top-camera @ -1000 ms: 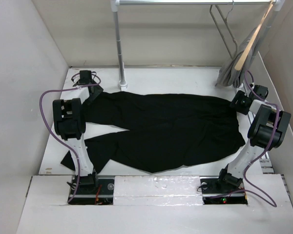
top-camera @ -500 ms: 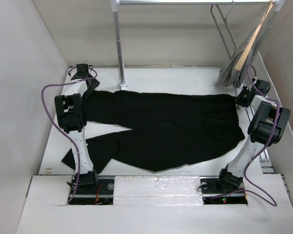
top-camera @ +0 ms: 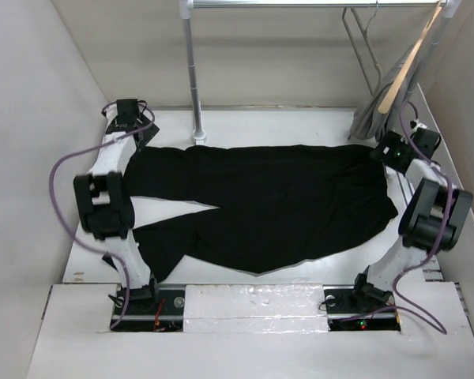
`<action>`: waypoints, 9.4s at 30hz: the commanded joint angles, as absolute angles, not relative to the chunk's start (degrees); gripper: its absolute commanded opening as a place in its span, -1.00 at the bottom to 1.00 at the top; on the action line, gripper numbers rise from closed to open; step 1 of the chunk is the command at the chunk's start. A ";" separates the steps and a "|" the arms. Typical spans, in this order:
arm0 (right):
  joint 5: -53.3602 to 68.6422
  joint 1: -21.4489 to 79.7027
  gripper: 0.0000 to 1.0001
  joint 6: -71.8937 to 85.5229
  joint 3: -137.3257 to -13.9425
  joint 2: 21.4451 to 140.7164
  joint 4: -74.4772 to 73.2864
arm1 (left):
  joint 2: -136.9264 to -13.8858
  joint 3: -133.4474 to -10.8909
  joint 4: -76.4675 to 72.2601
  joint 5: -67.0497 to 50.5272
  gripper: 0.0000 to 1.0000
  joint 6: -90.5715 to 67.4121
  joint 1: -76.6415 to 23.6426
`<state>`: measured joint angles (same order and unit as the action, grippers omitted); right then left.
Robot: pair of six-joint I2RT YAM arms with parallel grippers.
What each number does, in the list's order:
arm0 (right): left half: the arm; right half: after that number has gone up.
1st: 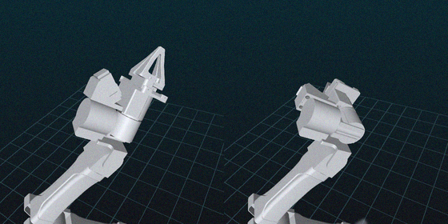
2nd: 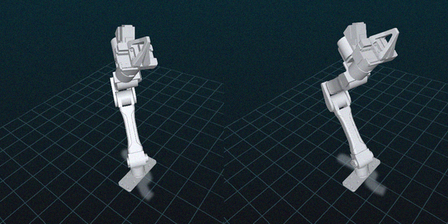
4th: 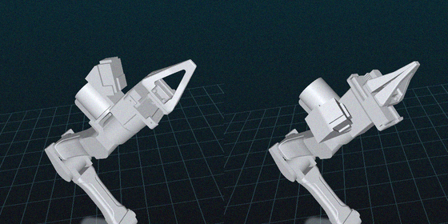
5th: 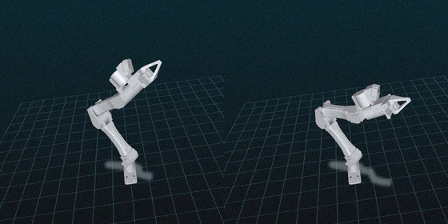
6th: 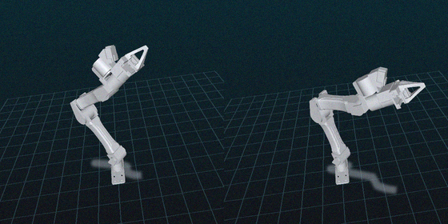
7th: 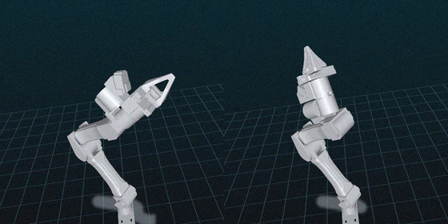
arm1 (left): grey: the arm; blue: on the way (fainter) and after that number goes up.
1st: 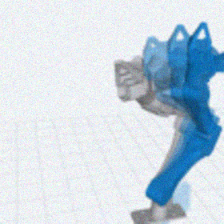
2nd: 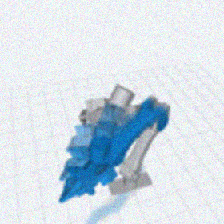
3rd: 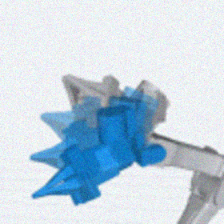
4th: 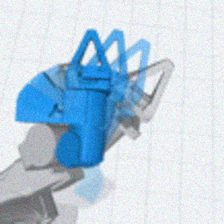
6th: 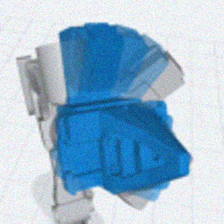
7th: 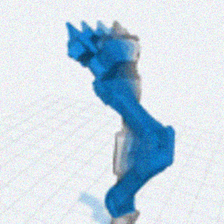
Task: Place the trousers on the hanger
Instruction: Fold the trousers at the center of the board.
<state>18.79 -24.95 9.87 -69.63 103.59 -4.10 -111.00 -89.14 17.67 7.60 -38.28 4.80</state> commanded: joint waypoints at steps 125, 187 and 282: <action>21.87 25.50 -0.12 0.88 -42.37 46.67 -26.89 | -92.80 -56.25 28.12 42.97 -0.27 -45.09 -43.24; -10.19 -26.89 0.19 8.35 -47.81 63.45 -49.65 | -52.05 -65.31 34.19 41.84 -1.00 -31.29 -30.23; 24.17 -16.87 -0.88 18.20 -55.30 85.62 -6.58 | -95.00 -74.44 19.24 30.23 -0.30 -21.36 -2.98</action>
